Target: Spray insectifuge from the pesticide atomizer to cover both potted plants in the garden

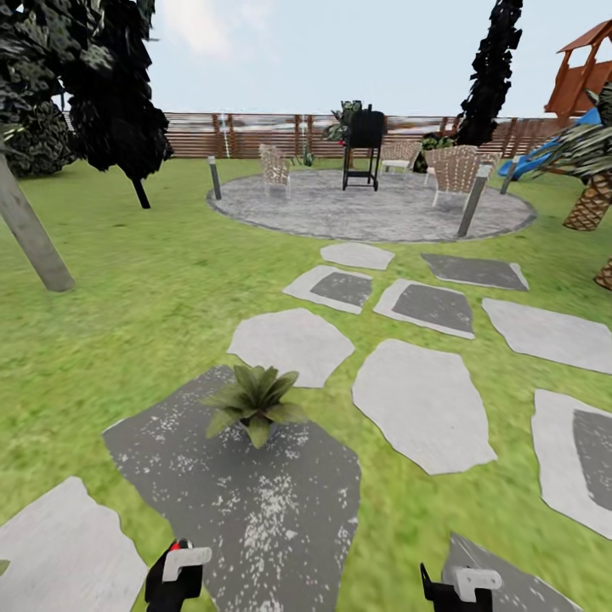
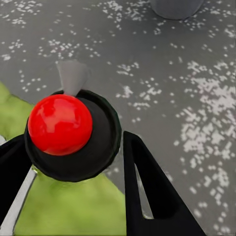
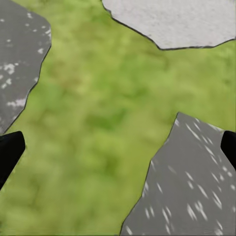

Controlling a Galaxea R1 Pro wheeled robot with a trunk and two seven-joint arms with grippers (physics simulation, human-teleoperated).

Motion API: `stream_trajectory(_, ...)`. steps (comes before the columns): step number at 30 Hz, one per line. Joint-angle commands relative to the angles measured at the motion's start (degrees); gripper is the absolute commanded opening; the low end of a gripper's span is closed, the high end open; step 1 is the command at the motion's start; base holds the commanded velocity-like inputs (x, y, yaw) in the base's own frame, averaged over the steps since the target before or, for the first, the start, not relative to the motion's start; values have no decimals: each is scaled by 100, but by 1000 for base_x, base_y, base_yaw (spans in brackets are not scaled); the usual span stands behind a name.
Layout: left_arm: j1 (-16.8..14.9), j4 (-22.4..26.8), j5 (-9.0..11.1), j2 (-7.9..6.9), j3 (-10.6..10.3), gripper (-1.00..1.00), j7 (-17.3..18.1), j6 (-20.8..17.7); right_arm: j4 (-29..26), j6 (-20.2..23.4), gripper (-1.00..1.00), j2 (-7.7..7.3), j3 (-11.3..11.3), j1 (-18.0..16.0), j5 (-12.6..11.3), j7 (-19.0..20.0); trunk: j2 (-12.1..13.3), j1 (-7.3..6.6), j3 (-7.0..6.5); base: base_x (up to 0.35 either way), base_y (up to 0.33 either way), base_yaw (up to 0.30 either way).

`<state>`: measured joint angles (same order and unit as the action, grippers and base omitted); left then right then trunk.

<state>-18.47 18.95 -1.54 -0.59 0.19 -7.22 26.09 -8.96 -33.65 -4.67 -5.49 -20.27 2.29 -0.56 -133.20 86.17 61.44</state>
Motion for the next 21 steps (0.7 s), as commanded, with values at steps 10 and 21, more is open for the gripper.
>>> stream_trajectory(10,-8,4,-47,49,-34,-100,-8,19,8,-19,100,1,-23,-3,34,-6,-1,1,4,272,187,0)
stream_trajectory(21,-8,4,-40,47,-40,-100,18,19,8,-19,100,-3,-23,-3,35,-1,-1,1,-1,255,194,-72)
